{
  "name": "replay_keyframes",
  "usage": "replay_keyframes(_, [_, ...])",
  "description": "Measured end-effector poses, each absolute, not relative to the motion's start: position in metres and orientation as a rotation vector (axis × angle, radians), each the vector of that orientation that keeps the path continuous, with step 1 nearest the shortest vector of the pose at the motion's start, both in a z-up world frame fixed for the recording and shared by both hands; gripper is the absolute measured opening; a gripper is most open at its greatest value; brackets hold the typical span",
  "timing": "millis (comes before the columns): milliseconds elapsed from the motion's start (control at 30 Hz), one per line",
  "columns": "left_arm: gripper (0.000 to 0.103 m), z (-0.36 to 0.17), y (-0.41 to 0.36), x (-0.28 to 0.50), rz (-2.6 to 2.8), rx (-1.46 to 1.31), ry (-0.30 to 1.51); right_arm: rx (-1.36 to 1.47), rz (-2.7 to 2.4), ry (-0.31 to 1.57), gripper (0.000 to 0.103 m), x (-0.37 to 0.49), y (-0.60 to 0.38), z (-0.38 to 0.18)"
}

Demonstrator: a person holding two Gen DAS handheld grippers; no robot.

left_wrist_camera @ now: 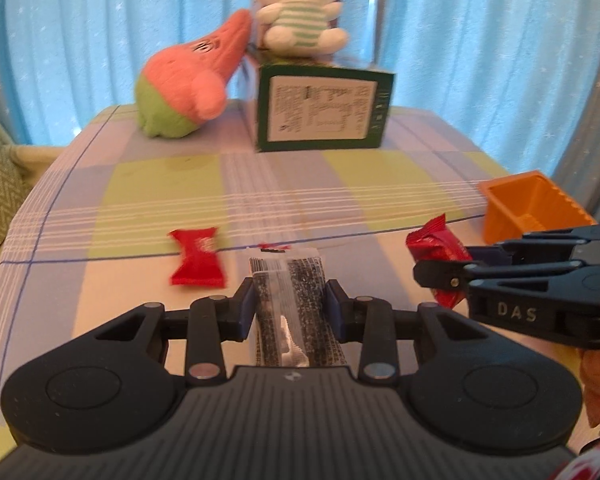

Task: Organize snacks

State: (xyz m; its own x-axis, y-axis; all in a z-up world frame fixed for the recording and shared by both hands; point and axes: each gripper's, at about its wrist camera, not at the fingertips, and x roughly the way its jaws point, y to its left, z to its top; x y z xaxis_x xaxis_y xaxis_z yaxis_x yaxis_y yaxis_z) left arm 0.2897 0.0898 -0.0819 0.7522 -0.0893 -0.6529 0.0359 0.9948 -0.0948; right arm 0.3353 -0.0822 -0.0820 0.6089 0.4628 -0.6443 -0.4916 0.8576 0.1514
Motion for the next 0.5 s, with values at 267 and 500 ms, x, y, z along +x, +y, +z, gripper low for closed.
replay_keyframes(267, [0.033,-0.067,0.051,0.280,-0.157,-0.067,0.695,0.005,0.470,0.713,0.025,0.316,-0.120,-0.067])
replay_keyframes(500, [0.033,-0.051,0.033,0.273,-0.196,-0.065,0.660,0.016,0.424,0.677,0.025,0.295,-0.141,-0.056])
